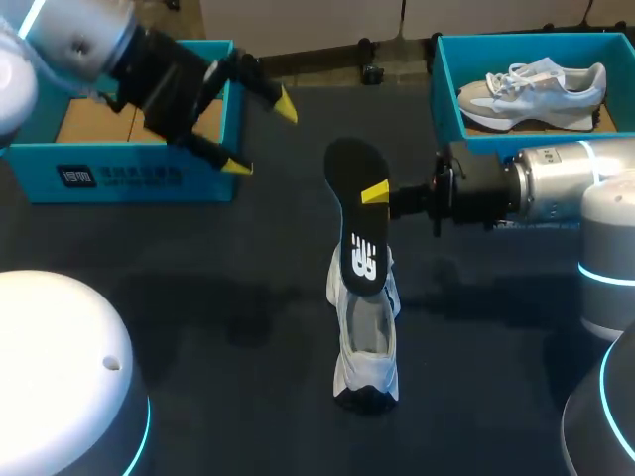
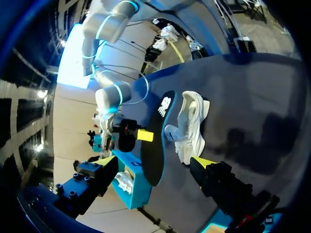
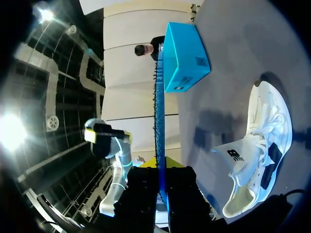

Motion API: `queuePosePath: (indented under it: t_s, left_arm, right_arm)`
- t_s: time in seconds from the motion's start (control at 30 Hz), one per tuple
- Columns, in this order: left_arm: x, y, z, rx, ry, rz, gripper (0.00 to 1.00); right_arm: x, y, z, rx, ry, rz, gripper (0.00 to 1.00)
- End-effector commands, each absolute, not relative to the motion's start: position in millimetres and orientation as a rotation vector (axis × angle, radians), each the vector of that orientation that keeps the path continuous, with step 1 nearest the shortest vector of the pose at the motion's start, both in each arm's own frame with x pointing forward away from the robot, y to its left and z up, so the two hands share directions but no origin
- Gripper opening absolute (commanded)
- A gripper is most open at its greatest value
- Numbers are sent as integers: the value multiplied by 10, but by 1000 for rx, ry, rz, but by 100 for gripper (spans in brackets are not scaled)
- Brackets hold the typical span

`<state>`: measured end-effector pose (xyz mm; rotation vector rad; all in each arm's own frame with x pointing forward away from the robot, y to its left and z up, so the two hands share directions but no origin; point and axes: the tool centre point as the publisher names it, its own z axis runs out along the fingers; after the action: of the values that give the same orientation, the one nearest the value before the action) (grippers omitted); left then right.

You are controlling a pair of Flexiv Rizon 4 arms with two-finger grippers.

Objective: Take the shoe out of the shoebox, open the shoe tongue, remove and reinsert the insole, then place the shoe into the shoebox

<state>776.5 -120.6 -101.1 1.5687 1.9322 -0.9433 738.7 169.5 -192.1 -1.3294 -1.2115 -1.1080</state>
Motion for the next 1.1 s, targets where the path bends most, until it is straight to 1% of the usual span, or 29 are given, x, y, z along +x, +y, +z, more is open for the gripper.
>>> queuePosePath:
  t_s: [0.03, 0.4, 0.63, 0.83, 0.93, 0.97, 1.1]
  left_arm:
    - [8033, -1347, -916, 1810, 2134, -886, 100]
    - [8194, -1589, -914, 1831, 2409, -766, 100]
    - [8276, -1854, -776, 2003, 2458, -570, 100]
    - [8360, -2066, -782, 2113, 2518, -494, 100]
    - [8385, -2204, -784, 2180, 2550, -420, 100]
    - [8376, -2277, -771, 2205, 2566, -308, 100]
    - [8332, -2428, -744, 2266, 2564, -242, 100]
  right_arm:
    - [7385, 1710, -1928, -1331, -1211, -1109, 0]
    - [7385, 1710, -1928, -1331, -1211, -1109, 0]
    - [7385, 1710, -1928, -1331, -1211, -1109, 0]
    - [7385, 1710, -1928, -1331, -1211, -1109, 0]
    - [7385, 1710, -1928, -1331, -1211, -1109, 0]
    - [7385, 1710, -1928, -1331, -1211, -1109, 0]
    - [7385, 1710, -1928, -1331, -1211, -1109, 0]
